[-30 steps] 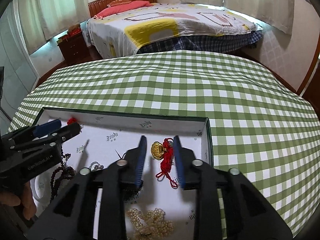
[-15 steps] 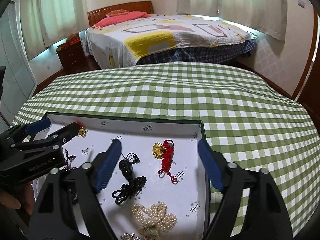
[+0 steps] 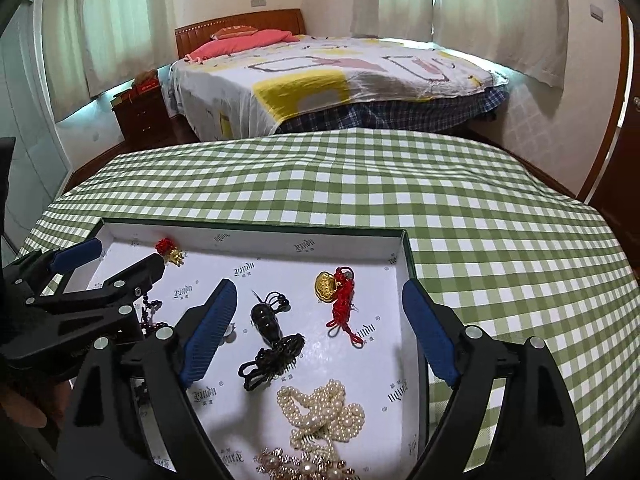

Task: Organize jewelry

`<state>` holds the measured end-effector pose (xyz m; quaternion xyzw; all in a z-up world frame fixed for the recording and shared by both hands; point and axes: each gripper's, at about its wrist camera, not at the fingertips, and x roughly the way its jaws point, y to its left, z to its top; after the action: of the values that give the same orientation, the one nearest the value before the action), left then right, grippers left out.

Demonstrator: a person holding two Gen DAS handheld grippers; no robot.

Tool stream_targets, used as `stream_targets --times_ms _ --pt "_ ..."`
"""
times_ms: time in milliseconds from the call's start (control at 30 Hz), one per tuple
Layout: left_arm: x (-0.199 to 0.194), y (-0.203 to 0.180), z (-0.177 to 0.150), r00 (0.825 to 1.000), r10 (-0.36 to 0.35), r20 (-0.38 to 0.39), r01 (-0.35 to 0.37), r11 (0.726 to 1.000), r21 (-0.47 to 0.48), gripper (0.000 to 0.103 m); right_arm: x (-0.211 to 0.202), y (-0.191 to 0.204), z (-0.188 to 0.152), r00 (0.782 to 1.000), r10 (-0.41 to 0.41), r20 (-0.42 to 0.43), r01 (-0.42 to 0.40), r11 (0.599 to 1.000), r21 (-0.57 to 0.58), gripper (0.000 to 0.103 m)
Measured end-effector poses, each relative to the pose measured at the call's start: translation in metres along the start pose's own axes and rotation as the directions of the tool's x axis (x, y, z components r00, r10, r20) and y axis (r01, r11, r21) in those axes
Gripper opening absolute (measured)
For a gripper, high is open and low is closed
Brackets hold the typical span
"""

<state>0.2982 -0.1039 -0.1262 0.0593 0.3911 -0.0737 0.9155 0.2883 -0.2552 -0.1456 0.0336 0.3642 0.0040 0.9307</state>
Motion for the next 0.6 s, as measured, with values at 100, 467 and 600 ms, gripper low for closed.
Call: stream_targets --times_ms 100,467,600 --pt "-0.012 -0.001 -0.002 1.000 -0.005 0.025 0.005 1.000 -0.002 0.082 -0.012 0.001 -0.002 1.000 -0.001 0.022 0.001 1.000 0.006 0.083" --pt "-0.068 0.008 -0.033 0.996 0.043 0.083 -0.042 0.999 -0.021 0.082 -0.065 0.008 -0.024 0.998 -0.001 0.063 0.000 1.000 0.016 0.090" --pt "-0.099 0.016 -0.045 0.994 0.034 0.101 -0.030 0.999 -0.044 0.082 -0.094 0.015 -0.035 0.997 0.012 0.081 -0.012 1.000 0.002 0.092"
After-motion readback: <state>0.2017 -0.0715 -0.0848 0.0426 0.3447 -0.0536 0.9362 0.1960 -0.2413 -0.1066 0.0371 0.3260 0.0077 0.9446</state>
